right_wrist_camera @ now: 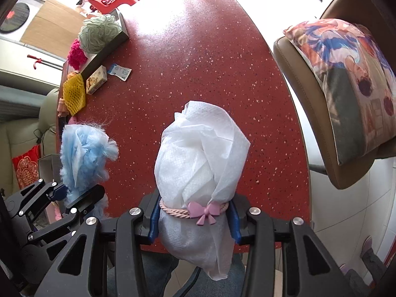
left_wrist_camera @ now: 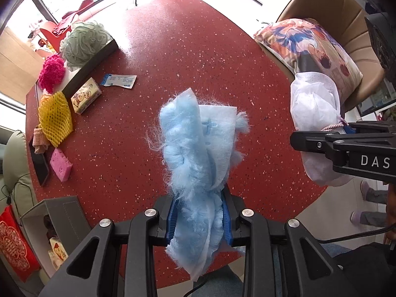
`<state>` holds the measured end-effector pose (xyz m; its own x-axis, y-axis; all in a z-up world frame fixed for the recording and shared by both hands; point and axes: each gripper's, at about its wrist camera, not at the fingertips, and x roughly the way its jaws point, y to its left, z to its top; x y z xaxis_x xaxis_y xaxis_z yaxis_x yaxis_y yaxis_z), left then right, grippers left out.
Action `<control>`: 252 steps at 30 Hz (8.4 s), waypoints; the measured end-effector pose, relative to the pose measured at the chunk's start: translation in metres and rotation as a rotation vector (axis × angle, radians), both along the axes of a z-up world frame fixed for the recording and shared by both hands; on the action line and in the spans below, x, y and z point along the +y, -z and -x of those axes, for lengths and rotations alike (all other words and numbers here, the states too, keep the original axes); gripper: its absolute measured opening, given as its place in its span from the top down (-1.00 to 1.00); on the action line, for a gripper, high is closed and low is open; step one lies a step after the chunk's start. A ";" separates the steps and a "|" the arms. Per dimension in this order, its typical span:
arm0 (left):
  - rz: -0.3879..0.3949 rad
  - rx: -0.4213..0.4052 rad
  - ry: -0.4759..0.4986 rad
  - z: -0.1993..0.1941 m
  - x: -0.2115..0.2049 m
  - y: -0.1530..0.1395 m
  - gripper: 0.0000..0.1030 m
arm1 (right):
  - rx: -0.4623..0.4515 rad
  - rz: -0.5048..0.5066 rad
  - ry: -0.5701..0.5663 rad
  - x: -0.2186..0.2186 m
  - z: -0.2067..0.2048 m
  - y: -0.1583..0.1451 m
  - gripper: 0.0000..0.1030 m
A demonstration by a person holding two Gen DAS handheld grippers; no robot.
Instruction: Organize soft objects
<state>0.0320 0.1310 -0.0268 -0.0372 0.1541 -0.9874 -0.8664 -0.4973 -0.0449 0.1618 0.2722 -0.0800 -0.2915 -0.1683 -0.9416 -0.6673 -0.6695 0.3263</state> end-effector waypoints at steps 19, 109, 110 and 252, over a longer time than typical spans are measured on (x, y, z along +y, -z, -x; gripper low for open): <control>-0.082 -0.002 0.031 0.036 -0.085 -0.003 0.39 | 0.012 -0.100 0.165 -0.090 -0.003 -0.031 0.09; -0.096 0.096 -0.263 -0.013 -0.159 -0.031 0.39 | 0.035 -0.180 -0.092 -0.132 -0.018 -0.046 0.09; -0.097 0.103 -0.290 -0.014 -0.168 -0.033 0.39 | 0.039 -0.175 -0.104 -0.136 -0.016 -0.045 0.09; 0.097 0.014 -0.659 0.069 -0.387 -0.021 -1.00 | 0.105 -0.354 -0.950 -0.407 0.209 -0.081 -0.99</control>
<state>-0.0369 -0.2565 -0.0055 -0.1058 0.0050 -0.9944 -0.3796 -0.9245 0.0357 -0.0470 -0.1350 0.0011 -0.2669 -0.0899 -0.9595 0.2113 -0.9769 0.0328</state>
